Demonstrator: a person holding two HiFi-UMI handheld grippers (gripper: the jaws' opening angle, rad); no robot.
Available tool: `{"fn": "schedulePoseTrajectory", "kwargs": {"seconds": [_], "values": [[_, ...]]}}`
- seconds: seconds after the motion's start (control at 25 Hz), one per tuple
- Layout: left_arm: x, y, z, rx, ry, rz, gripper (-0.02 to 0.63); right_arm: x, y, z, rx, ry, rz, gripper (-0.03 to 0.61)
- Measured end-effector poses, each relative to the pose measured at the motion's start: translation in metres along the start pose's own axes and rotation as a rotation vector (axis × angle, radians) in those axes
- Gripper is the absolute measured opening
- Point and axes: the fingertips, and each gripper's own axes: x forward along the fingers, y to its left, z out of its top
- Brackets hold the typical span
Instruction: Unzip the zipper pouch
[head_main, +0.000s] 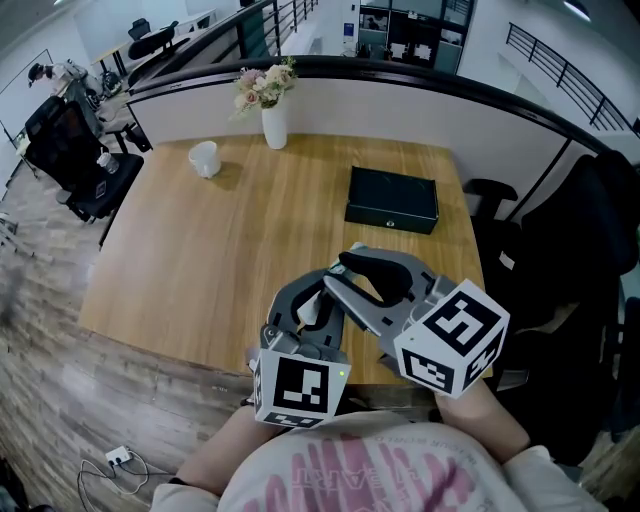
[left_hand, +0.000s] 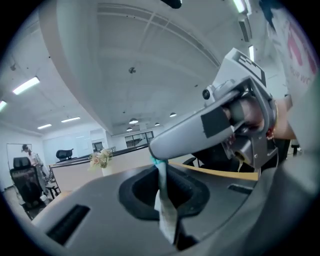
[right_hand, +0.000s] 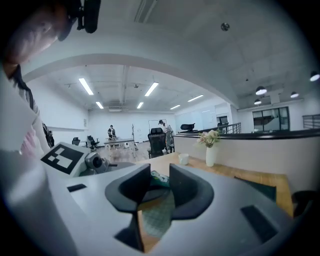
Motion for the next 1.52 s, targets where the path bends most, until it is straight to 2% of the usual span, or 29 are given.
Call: {"fn": "schedulePoseTrajectory", "kwargs": {"seconds": [0.2, 0.28, 0.4, 0.52, 0.6, 0.64, 0.92, 1.0, 1.24, 1.36, 1.52], "values": [[0.003, 0.003, -0.009, 0.033, 0.046, 0.022, 0.012, 0.006, 0.002, -0.003, -0.2, 0.054, -0.097, 0.127], [0.003, 0.006, -0.013, 0.03, 0.062, 0.032, 0.012, 0.011, 0.004, -0.006, -0.22, 0.07, -0.104, 0.113], [0.004, 0.009, -0.017, 0.035, 0.074, 0.042, 0.012, 0.017, 0.005, -0.009, -0.17, 0.069, -0.083, 0.08], [0.003, 0.01, -0.018, 0.044, 0.071, 0.044, 0.012, 0.016, 0.006, -0.009, -0.069, 0.049, -0.028, 0.04], [0.001, 0.01, -0.018, 0.042, 0.064, 0.048, 0.012, 0.014, 0.0, -0.006, -0.011, 0.024, -0.026, 0.035], [0.0, 0.011, -0.018, 0.041, 0.061, 0.051, 0.011, 0.012, -0.004, -0.004, 0.004, 0.014, -0.034, 0.008], [0.0, 0.012, -0.015, 0.044, 0.047, 0.044, 0.011, 0.01, -0.007, -0.001, 0.081, -0.025, 0.001, 0.006], [0.001, 0.012, -0.016, 0.015, 0.038, 0.028, 0.011, 0.011, -0.009, -0.001, 0.101, -0.038, 0.001, 0.004], [0.004, 0.011, -0.013, -0.139, 0.019, -0.034, 0.011, 0.007, -0.017, -0.003, 0.151, -0.062, -0.018, 0.002], [0.005, 0.009, -0.011, -0.16, 0.016, -0.048, 0.011, 0.003, -0.021, -0.003, 0.176, -0.079, -0.028, 0.002], [0.006, 0.008, -0.005, -0.171, -0.006, -0.061, 0.009, -0.004, -0.037, -0.006, 0.197, -0.085, -0.088, 0.0]]}}
